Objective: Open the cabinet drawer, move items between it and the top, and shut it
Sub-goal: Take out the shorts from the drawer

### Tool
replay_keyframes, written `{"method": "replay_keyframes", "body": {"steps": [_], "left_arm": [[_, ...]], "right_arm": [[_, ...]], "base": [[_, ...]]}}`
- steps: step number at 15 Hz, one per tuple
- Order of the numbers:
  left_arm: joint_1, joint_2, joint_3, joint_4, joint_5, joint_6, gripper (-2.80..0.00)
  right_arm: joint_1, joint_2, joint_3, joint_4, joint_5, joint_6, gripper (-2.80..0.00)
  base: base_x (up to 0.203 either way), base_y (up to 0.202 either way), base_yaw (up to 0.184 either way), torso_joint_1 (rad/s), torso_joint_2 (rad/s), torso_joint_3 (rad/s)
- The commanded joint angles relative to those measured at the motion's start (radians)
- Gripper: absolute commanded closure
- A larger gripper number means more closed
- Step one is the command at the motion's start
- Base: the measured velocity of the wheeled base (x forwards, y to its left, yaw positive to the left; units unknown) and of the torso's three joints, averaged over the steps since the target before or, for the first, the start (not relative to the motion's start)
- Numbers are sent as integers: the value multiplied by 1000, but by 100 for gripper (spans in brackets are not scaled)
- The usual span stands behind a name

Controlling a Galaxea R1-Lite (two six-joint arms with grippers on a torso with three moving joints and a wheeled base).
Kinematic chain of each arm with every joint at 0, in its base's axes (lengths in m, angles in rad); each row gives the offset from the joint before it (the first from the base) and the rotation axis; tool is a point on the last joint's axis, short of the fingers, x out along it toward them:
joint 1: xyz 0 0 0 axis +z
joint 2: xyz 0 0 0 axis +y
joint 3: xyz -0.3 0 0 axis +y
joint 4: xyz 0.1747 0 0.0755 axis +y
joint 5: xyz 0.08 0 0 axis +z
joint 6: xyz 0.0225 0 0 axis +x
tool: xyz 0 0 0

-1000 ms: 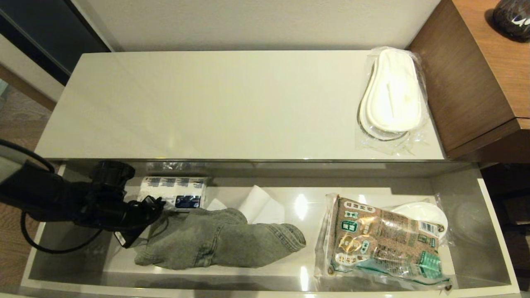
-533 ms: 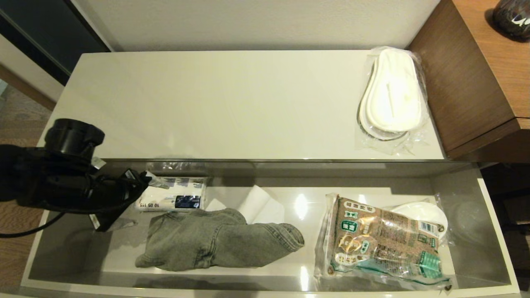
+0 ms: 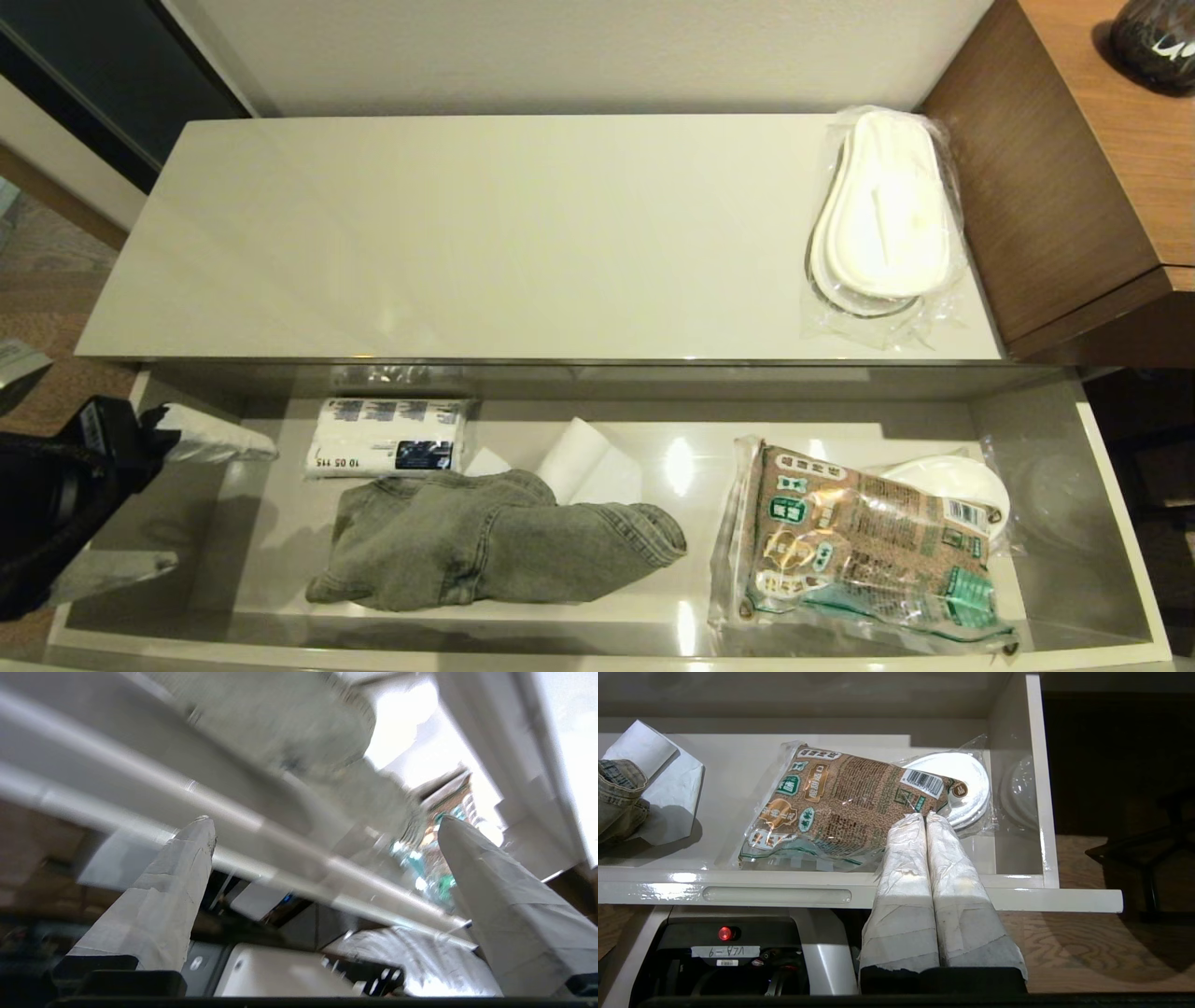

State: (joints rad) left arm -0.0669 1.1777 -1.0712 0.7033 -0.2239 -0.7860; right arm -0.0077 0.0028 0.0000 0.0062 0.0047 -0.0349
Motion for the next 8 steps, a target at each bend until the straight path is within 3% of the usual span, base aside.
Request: {"method": "replay_keyframes", "body": {"steps": [1, 4, 8], "left_arm": [[-3, 11, 35, 15, 5, 3, -280], [-2, 209, 89, -29, 20, 14, -280], [-2, 480, 169, -266, 22, 15, -280]], "right_arm": [[0, 0, 2, 0, 0, 0, 0], [0, 0, 2, 0, 1, 1, 0], [0, 0, 2, -2, 1, 1, 0]], "base": [[0, 0, 0, 0, 0, 0], [0, 0, 0, 0, 0, 0], [0, 0, 0, 0, 0, 0]]}}
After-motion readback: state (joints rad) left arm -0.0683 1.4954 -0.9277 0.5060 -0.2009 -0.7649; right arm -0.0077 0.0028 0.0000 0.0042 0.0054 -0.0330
